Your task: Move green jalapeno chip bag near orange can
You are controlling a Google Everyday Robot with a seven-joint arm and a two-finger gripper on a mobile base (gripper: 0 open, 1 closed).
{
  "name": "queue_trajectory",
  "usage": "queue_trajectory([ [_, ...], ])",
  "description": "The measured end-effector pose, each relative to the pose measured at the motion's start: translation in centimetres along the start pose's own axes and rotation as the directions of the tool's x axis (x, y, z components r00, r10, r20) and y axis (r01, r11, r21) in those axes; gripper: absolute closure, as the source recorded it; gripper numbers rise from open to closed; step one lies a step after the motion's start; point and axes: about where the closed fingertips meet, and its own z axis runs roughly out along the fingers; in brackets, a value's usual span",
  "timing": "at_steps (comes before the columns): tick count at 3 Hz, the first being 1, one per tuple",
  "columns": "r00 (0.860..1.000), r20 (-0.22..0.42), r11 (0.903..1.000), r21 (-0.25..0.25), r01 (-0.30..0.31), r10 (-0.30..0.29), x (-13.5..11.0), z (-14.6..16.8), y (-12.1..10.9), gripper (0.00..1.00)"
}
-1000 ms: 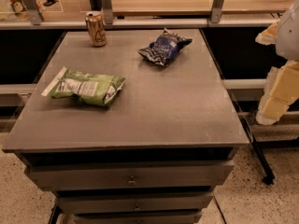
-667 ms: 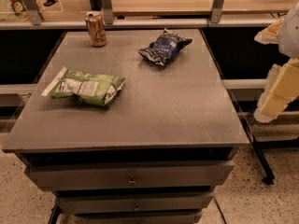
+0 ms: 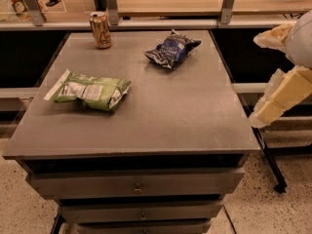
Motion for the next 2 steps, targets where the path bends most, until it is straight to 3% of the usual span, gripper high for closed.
queue_trajectory([
  [1, 1.0, 0.01, 0.9995, 0.029, -0.011, 0.011, -1.9, 1.4, 0.7, 0.0],
  [2, 0.999, -0.043, 0.9984, 0.055, 0.014, -0.012, -4.0, 3.3, 2.1, 0.0],
])
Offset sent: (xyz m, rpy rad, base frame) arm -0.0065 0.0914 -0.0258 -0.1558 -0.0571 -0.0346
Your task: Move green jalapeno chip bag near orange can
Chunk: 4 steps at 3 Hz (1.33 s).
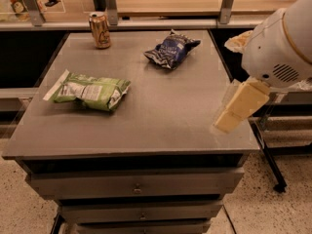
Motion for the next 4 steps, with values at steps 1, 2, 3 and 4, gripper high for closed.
queue_trajectory([
  [1, 0.998, -0.048, 0.9988, -0.024, 0.044, -0.045, -1.8, 2.0, 0.9, 0.0],
  [2, 0.998, -0.048, 0.9988, -0.024, 0.044, -0.045, -1.8, 2.0, 0.9, 0.0],
  [3, 0.998, -0.054, 0.9992, -0.016, 0.037, -0.038, -2.1, 2.6, 1.0, 0.0],
  [4, 1.0, 0.002, 0.9989, -0.047, 0.005, -0.005, -3.9, 5.3, 1.6, 0.0],
])
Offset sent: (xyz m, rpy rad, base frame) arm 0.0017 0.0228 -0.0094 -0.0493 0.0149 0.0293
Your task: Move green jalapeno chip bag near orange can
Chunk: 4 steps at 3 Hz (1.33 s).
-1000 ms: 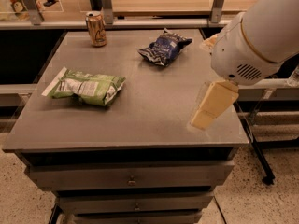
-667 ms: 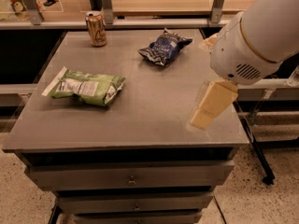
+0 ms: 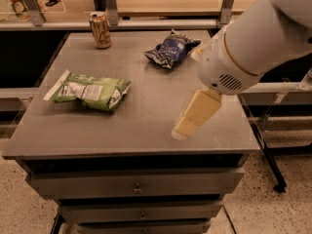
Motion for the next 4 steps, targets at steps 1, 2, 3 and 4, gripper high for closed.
queue_trajectory([
  [1, 0.996, 0.084, 0.9985, -0.055, -0.004, 0.009, -3.2, 3.0, 0.5, 0.0],
  [2, 0.986, 0.167, 0.9943, -0.106, 0.005, 0.013, -5.9, 5.5, 0.3, 0.0],
  [3, 0.969, 0.247, 0.9906, -0.134, 0.025, 0.009, -7.9, 7.9, 0.6, 0.0],
  [4, 0.957, 0.29, 0.9905, -0.133, 0.034, 0.006, -9.3, 10.4, 0.4, 0.0],
])
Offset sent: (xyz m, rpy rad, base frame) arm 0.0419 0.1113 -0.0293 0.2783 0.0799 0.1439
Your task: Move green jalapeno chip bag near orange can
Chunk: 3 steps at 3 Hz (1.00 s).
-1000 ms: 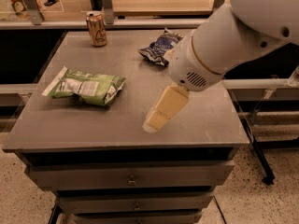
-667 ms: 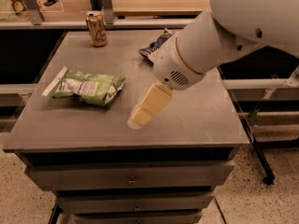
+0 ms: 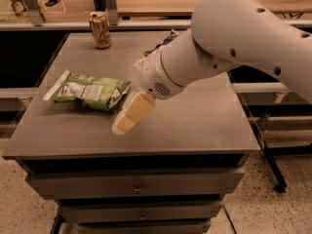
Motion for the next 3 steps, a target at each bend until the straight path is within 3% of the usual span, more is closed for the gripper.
queue_trajectory([
  [2, 1.0, -0.013, 0.9997, 0.023, -0.007, 0.007, -1.2, 4.5, -2.8, 0.0],
  [3, 0.999, -0.033, 0.9999, -0.013, -0.002, 0.001, -1.7, 7.1, -3.6, 0.0],
])
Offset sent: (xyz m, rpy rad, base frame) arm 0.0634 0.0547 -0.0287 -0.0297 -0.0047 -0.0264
